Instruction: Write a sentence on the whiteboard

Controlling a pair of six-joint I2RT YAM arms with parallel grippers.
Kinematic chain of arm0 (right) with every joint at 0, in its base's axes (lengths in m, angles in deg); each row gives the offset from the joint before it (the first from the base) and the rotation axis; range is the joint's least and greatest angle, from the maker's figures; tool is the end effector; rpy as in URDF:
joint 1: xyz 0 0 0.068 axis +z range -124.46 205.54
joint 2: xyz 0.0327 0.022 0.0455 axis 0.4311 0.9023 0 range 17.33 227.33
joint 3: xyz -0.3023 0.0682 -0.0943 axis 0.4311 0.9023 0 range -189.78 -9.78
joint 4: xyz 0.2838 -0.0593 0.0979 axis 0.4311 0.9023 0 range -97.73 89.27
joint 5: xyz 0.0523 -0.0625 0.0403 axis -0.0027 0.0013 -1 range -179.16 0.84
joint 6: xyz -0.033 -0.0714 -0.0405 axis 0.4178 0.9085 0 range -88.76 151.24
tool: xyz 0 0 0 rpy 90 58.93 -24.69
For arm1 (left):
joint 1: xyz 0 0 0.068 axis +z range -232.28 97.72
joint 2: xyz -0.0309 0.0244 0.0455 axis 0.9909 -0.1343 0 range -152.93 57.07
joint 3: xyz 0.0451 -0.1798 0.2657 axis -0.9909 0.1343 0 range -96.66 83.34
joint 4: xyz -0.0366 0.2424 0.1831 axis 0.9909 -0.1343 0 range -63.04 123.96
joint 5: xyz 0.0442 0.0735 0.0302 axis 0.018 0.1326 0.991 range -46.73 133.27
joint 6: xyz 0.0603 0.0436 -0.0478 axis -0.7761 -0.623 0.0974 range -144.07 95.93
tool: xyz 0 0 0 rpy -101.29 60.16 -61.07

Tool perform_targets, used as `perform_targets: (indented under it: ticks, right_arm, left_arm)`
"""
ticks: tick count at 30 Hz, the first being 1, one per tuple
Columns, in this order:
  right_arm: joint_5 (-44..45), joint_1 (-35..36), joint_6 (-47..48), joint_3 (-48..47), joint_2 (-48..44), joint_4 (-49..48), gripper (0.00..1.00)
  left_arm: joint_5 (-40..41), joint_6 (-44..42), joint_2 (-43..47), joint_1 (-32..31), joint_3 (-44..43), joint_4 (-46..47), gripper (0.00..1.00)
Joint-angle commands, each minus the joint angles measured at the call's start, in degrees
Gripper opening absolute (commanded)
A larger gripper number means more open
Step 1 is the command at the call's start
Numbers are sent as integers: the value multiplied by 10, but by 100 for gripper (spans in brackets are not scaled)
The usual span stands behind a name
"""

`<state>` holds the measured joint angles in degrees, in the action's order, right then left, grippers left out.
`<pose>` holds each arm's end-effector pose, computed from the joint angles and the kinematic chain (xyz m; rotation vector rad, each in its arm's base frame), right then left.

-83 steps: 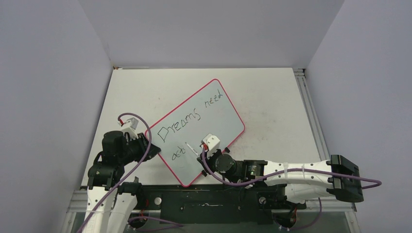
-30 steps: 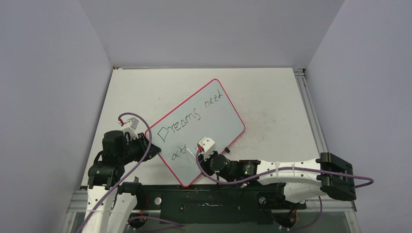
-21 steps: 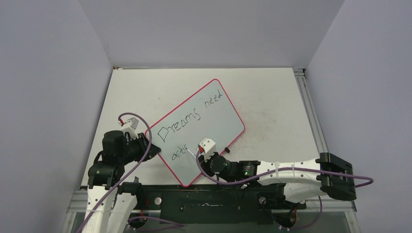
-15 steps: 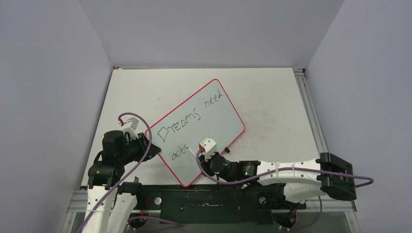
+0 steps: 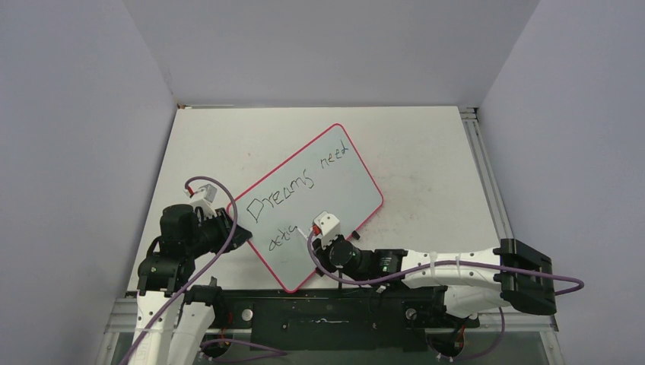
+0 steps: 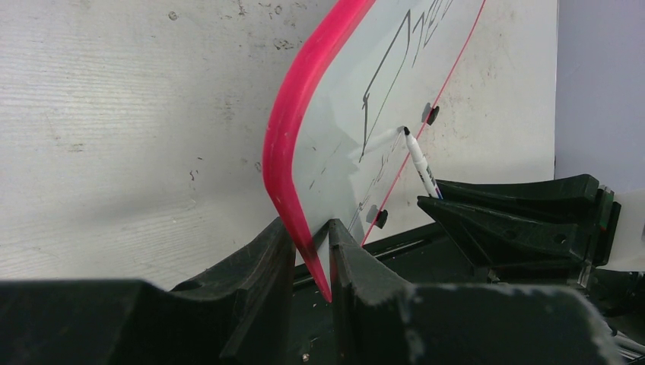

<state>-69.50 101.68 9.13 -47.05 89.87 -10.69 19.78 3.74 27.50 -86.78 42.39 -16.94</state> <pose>0.1030 0.3076 0.2167 -0.7972 2.0171 0.6547 0.1289 -0.0416 0.2932 -0.2433 2.2923 -0.7590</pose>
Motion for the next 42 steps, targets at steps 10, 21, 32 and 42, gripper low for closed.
perform_targets:
  ticks: [10,21,32,42]
  right_arm:
    - [-9,-7,23,-29,16,-28,5]
    - [-18,-4,33,-34,20,-39,5]
    - [-21,2,40,-37,21,-43,5]
    - [33,6,23,-14,-34,-35,5]
  left_arm:
    - [-9,-8,-5,4,0,10,21]
    - [-10,-8,-6,4,1,11,21]
    - [-11,-8,-5,4,1,11,21]
    - [-10,-9,-5,4,1,10,21]
